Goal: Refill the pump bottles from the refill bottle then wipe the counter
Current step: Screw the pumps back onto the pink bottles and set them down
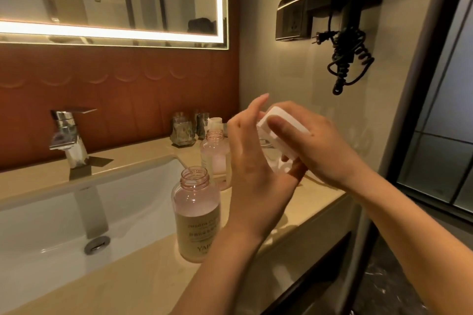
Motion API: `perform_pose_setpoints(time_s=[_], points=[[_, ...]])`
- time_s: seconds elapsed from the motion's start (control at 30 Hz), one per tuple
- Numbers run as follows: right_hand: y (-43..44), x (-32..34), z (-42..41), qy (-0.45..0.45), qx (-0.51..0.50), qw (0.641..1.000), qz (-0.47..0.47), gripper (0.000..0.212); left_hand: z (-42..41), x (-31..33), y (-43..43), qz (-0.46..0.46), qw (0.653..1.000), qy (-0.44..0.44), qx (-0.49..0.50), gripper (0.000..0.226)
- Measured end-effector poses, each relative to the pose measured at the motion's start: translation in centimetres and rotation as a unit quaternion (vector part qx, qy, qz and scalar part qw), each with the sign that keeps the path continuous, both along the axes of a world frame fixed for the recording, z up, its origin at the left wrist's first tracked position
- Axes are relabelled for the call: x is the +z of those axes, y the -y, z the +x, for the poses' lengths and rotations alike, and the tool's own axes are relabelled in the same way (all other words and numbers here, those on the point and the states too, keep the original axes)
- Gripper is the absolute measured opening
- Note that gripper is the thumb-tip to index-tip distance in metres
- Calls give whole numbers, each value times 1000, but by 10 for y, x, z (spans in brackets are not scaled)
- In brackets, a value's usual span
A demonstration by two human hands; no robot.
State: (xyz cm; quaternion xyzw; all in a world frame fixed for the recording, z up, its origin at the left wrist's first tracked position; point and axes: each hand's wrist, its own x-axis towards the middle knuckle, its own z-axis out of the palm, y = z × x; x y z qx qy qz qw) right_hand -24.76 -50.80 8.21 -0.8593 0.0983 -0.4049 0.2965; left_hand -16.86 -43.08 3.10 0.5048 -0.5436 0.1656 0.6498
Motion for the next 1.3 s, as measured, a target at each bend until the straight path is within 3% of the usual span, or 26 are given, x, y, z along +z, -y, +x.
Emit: perform_pose_setpoints(time_s=[0.13, 0.27, 0.47, 0.8, 0.93, 1.03, 1.13, 1.3], points=[[21, 17, 3, -4, -93, 989, -114, 65, 11, -15, 5, 106, 993, -55, 14, 123], [33, 25, 22, -85, -114, 976, -167, 68, 20, -35, 17, 175, 969, -173, -39, 134], [32, 17, 40, -169, -94, 966, -170, 47, 23, -65, 25, 190, 955, -226, -38, 119], [10, 17, 47, -201, -269, 888, -314, 79, 21, -83, 29, 174, 968, -170, 58, 100], [3, 21, 50, -219, -134, 941, -221, 71, 22, -85, 29, 180, 968, -164, 63, 94], [0, 30, 37, -182, -56, 972, -136, 56, 24, -87, 31, 197, 964, -163, 68, 98], [4, 40, 19, -150, -80, 976, -138, 51, 24, -87, 32, 205, 963, -158, 77, 101], [14, 43, 13, -112, -197, 953, -202, 48, 24, -88, 32, 202, 963, -158, 78, 99]])
